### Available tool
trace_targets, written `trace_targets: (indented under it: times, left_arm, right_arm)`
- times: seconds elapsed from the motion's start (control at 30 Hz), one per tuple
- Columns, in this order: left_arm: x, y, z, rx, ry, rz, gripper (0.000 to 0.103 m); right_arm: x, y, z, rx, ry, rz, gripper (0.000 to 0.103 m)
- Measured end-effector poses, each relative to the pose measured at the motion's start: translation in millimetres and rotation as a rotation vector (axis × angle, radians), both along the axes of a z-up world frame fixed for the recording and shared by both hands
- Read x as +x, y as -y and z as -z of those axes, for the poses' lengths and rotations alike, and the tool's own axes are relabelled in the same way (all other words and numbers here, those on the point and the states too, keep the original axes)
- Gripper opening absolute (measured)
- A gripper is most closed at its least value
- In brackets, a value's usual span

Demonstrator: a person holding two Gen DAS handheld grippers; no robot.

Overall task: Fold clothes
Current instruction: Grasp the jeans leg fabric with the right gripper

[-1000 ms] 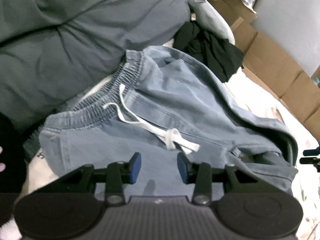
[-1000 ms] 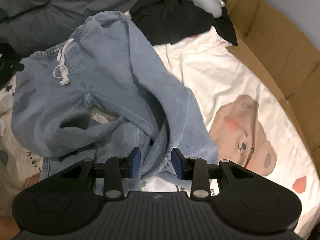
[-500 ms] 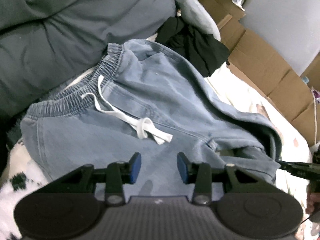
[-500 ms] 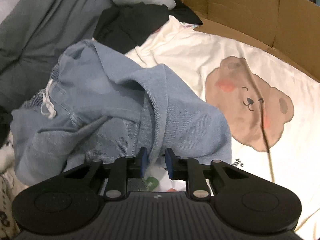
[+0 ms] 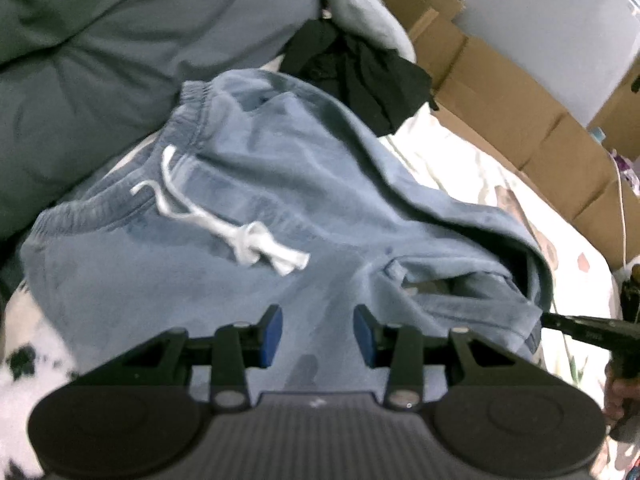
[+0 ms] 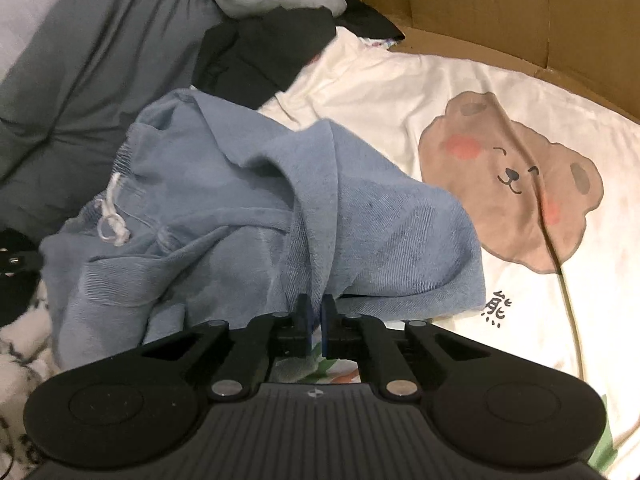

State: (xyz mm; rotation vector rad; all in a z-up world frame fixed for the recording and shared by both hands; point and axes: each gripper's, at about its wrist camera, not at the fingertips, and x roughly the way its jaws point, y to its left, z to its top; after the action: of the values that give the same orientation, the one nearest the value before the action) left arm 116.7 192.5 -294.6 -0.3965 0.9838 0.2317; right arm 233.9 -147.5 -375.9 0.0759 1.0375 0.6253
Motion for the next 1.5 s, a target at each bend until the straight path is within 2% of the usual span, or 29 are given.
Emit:
trace_targets:
  times: [0.17,0.33,0.4,0.5,0.53,0.6,0.63,0.77,0.83,1.0,1.13,1.2,1.27,1.37,1.43,1.5]
  left_arm:
    - [30,8,-3,0.032,0.023,0.056,0.041]
    - [58,10,3,0.025,0.038,0.071,0.041]
    - [68,12,4,0.010,0.045,0.078,0.041]
    - [75,22,4,-0.012,0.055,0.107,0.042]
    - [76,26,4,-0.021,0.056,0.122,0.043]
    - [78,33,6,-0.040,0.057,0.147,0.047]
    - [77,37,6,-0.046,0.060,0.160,0.049]
    - [73,50,6,-0.074,0.076,0.206,0.055]
    - [70,57,5,-0.106,0.084,0.232,0.058]
    - [62,79,3,-0.160,0.102,0.371,0.058]
    - [57,94,4,-0.287,0.101,0.456,0.058]
    - [56,104,9,-0.322,0.086,0.489,0.060]
    - [56,114,15,-0.310,0.061,0.509,0.062]
    - [56,122,24,-0.342,0.005,0.503,0.062]
    - [53,124,24,-0.383,0.004,0.514,0.064]
    - [50,131,27,-0.368,-0.020,0.536,0.066]
  right_arm:
    - [-2,6,-21,-0.009,0.052,-0.003,0.001]
    - [17,25,-36,-0.021,0.092,0.077,0.000]
    - [27,36,-36,0.001,0.069,0.109,0.000]
    - [35,50,-26,0.097,-0.012,0.130,0.001]
    - [35,52,-22,0.116,-0.031,0.134,0.002]
    - [31,48,-14,0.121,-0.055,0.125,0.020]
    - [28,45,-10,0.131,-0.063,0.113,0.024]
    - [16,30,-1,0.150,-0.087,0.056,0.032]
    - [14,24,3,0.145,-0.094,0.046,0.032]
    - [19,21,12,0.160,-0.121,0.070,0.031]
    - [23,18,19,0.171,-0.142,0.090,0.028]
    - [25,17,23,0.177,-0.153,0.100,0.028]
    - [26,16,25,0.177,-0.156,0.103,0.028]
    - [26,16,25,0.177,-0.152,0.106,0.028]
    - [26,17,23,0.172,-0.140,0.103,0.027]
    - [25,17,21,0.167,-0.129,0.099,0.028]
